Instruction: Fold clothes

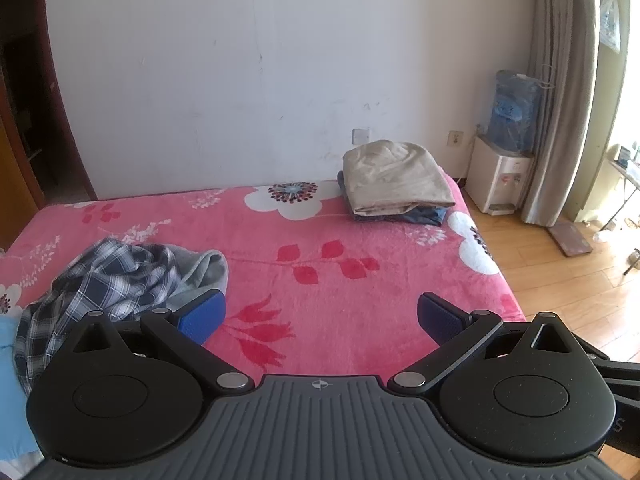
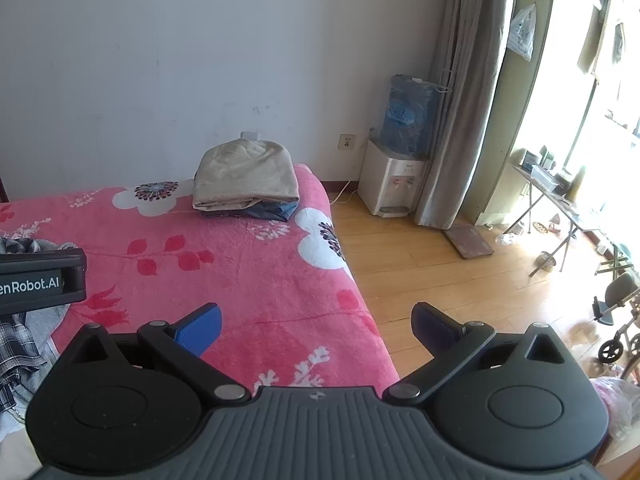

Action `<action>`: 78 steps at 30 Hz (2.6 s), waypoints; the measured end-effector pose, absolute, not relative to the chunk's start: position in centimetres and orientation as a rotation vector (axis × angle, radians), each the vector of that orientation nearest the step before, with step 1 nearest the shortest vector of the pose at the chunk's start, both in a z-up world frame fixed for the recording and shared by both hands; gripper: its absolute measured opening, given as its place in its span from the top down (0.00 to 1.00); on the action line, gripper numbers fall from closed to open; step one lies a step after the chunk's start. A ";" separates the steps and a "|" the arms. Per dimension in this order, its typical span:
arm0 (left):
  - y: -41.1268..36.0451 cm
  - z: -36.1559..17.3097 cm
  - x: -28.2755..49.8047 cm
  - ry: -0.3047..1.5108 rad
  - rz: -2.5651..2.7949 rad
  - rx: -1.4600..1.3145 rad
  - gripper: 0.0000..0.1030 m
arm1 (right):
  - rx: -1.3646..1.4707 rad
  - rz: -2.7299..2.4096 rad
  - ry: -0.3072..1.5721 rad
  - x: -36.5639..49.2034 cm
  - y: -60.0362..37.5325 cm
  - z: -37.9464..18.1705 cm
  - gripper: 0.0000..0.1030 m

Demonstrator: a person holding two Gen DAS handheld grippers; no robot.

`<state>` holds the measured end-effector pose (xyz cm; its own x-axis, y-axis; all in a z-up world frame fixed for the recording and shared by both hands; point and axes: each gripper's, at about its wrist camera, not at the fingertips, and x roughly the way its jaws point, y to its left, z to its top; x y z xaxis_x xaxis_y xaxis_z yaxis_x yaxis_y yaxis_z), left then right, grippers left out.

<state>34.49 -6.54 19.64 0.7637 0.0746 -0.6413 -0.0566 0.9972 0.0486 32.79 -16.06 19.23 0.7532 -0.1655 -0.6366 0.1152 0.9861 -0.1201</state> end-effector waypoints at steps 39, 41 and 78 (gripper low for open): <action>-6.2 19.4 34.7 0.706 0.073 0.018 0.00 | -0.069 -0.155 0.702 32.9 -15.8 19.5 0.00; -6.2 19.5 34.8 0.706 0.074 0.017 0.00 | -0.069 -0.156 0.702 32.8 -15.8 19.5 0.00; -5.9 18.5 35.6 0.737 0.080 0.013 0.00 | -0.073 -0.155 0.724 33.7 -15.2 18.4 0.00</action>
<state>35.63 -5.93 18.47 0.7374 0.0778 -0.6709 -0.0687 0.9968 0.0401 33.66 -15.19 18.42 0.7380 -0.1666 -0.6540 0.1160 0.9859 -0.1202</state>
